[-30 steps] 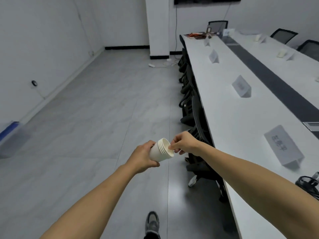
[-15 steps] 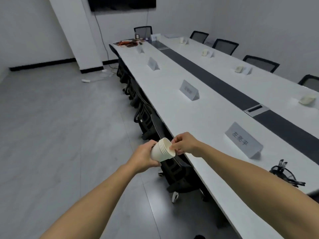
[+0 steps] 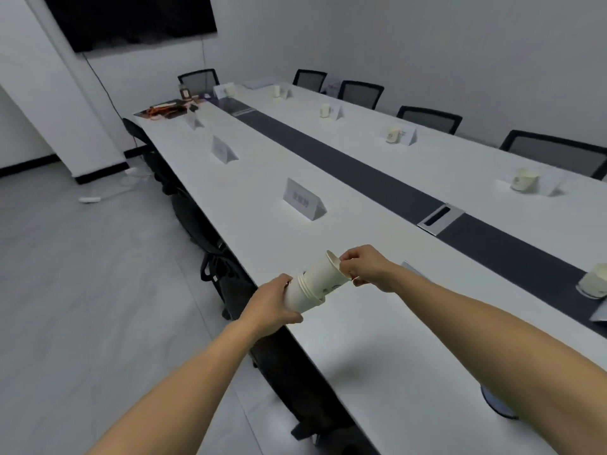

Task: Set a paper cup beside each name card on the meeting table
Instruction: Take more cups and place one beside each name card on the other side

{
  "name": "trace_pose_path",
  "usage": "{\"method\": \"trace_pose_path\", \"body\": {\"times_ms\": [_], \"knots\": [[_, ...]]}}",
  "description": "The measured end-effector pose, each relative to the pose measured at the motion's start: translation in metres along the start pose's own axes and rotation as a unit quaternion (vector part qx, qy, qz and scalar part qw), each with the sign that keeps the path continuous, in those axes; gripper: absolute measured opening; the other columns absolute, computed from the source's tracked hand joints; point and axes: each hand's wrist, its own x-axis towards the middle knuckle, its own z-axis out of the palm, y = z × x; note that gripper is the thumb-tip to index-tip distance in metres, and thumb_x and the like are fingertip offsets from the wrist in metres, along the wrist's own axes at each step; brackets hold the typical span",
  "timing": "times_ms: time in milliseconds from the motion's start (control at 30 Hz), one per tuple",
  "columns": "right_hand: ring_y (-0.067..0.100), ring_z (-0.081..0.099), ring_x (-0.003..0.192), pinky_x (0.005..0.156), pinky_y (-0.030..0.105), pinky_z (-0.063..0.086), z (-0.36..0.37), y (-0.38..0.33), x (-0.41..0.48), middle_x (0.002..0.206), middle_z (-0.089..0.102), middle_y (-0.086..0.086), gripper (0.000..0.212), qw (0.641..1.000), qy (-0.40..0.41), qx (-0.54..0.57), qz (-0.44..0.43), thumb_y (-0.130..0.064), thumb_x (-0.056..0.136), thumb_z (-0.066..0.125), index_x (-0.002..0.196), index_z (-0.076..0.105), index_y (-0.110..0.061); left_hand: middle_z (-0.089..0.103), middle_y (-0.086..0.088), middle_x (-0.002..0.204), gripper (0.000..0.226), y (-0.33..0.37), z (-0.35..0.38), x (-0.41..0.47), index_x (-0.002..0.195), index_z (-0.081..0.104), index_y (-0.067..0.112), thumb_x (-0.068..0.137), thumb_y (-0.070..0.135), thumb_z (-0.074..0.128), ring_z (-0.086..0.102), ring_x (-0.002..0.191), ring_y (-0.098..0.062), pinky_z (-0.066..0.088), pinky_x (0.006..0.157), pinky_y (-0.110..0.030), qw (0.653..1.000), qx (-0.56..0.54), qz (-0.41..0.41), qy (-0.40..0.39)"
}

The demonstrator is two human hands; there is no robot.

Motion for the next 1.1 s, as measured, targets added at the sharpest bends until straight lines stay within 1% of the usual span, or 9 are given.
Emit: {"method": "trace_pose_path", "body": {"times_ms": [100,200,300,433,700,800,933,1000,1100], "knots": [[0.018,0.050,0.061,0.054,0.026,0.045,-0.051,0.004,0.029,0.074,0.056,0.008,0.010,0.997,0.066,0.034,0.021,0.000,0.083,0.057,0.084,0.067,-0.004,0.061,0.003,0.106,0.066,0.011,0.012,0.040,0.121,0.051,0.023,0.064,0.026,0.083,0.061,0.095,-0.020,0.056,0.082,-0.040,1.000,0.008,-0.001,-0.009],[0.018,0.057,0.064,0.054,0.026,0.049,-0.101,0.019,0.050,0.082,0.062,0.012,0.012,0.986,0.147,0.059,0.049,0.000,0.087,0.059,0.095,0.067,-0.001,0.061,0.004,0.107,0.067,0.021,0.031,0.070,0.122,0.051,0.024,0.063,0.028,0.083,0.060,0.097,-0.021,0.056,0.083,-0.043,0.999,0.017,0.001,-0.049],[0.020,0.063,0.067,0.060,0.029,0.055,-0.148,0.049,0.065,0.090,0.065,0.014,0.013,0.956,0.263,0.094,0.084,-0.002,0.088,0.061,0.100,0.065,-0.003,0.061,0.005,0.106,0.066,0.032,0.050,0.101,0.120,0.051,0.025,0.062,0.029,0.082,0.060,0.097,-0.021,0.056,0.081,-0.044,0.996,0.032,0.010,-0.084],[0.025,0.067,0.070,0.077,0.040,0.061,-0.184,0.111,0.068,0.075,0.063,0.009,0.023,0.911,0.358,0.112,0.173,-0.003,0.088,0.063,0.111,0.062,-0.002,0.061,0.005,0.105,0.065,0.041,0.075,0.130,0.118,0.052,0.025,0.061,0.031,0.082,0.060,0.095,-0.021,0.056,0.078,-0.043,0.989,0.059,0.027,-0.130],[0.024,0.065,0.059,0.080,0.040,0.061,-0.190,0.190,0.076,0.070,0.064,0.013,0.033,0.872,0.374,0.133,0.285,-0.001,0.088,0.063,0.121,0.062,-0.002,0.061,0.007,0.102,0.061,0.033,0.115,0.150,0.116,0.052,0.025,0.062,0.033,0.080,0.059,0.092,-0.019,0.055,0.077,-0.040,0.976,0.099,0.018,-0.194],[0.023,0.063,0.053,0.080,0.043,0.062,-0.187,0.201,0.083,0.062,0.064,0.013,0.029,0.868,0.366,0.130,0.310,-0.001,0.087,0.063,0.116,0.063,-0.002,0.061,0.007,0.101,0.060,0.028,0.118,0.158,0.114,0.053,0.026,0.061,0.033,0.079,0.060,0.091,-0.019,0.055,0.077,-0.042,0.975,0.101,0.002,-0.199],[0.023,0.062,0.050,0.069,0.039,0.061,-0.188,0.207,0.086,0.061,0.065,0.016,0.019,0.858,0.366,0.123,0.338,-0.002,0.087,0.064,0.105,0.065,0.003,0.062,0.006,0.101,0.061,0.022,0.121,0.163,0.115,0.053,0.026,0.060,0.033,0.078,0.061,0.090,-0.019,0.055,0.075,-0.042,0.975,0.098,0.001,-0.201],[0.027,0.066,0.058,0.073,0.041,0.062,-0.187,0.204,0.084,0.070,0.068,0.018,0.021,0.855,0.370,0.118,0.342,-0.005,0.086,0.066,0.105,0.066,0.005,0.062,0.006,0.101,0.062,0.018,0.117,0.164,0.116,0.053,0.026,0.060,0.033,0.078,0.060,0.091,-0.019,0.055,0.075,-0.042,0.976,0.094,0.006,-0.198],[0.037,0.069,0.092,0.077,0.036,0.055,-0.185,0.187,0.078,0.106,0.070,0.021,0.035,0.859,0.384,0.066,0.333,-0.011,0.088,0.066,0.119,0.062,0.001,0.061,0.006,0.102,0.063,0.014,0.102,0.163,0.117,0.053,0.026,0.061,0.033,0.080,0.060,0.091,-0.020,0.055,0.075,-0.042,0.979,0.084,0.015,-0.185]]}}
